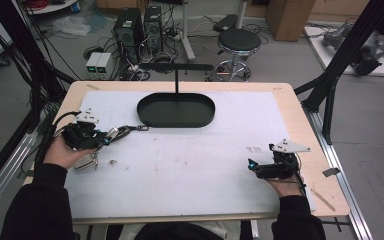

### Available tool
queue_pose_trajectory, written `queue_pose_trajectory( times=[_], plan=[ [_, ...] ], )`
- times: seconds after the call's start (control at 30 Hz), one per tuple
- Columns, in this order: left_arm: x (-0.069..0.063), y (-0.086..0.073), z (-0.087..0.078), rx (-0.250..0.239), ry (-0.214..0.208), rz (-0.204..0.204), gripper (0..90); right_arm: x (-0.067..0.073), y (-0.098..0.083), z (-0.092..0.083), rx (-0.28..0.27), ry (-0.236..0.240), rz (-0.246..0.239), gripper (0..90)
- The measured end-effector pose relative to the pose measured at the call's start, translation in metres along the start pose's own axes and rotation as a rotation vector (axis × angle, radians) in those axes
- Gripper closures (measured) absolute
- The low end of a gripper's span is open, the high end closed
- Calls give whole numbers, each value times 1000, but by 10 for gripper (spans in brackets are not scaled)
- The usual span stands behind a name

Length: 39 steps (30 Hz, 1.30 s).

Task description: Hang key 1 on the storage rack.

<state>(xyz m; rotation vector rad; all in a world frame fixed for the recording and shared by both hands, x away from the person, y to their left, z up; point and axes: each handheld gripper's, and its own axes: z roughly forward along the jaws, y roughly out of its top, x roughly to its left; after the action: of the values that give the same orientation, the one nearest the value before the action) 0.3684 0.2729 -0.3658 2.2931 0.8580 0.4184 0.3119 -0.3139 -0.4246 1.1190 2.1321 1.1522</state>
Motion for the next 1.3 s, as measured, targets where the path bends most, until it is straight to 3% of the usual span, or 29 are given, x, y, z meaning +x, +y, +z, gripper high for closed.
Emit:
queue_pose_trajectory(
  times=[0.1, 0.3, 0.57, 0.63, 0.93, 1.23, 1.3],
  plan=[
    [-1, 9, -8, -24, 10, 14, 748, 1, 0, 0, 6, 3, 2, 8],
    [1, 28, -25, -102, 19, 2, 748, -1, 0, 1, 5, 13, 13, 8],
    [-2, 56, -35, -113, 22, 29, 748, -1, 0, 1, 0, 14, 11, 8],
    [-3, 67, -38, -95, 15, 38, 748, -2, 0, 1, 1, 18, 23, 8],
    [-9, 109, -43, -102, 23, 74, 749, -3, -2, -2, -20, 27, 35, 8],
    [-12, 146, -37, -102, 26, 95, 749, -3, -1, -2, -34, 39, 28, 8],
    [-10, 154, -33, -123, 30, 81, 748, -1, -1, -2, -36, 41, 18, 8]
  ],
)
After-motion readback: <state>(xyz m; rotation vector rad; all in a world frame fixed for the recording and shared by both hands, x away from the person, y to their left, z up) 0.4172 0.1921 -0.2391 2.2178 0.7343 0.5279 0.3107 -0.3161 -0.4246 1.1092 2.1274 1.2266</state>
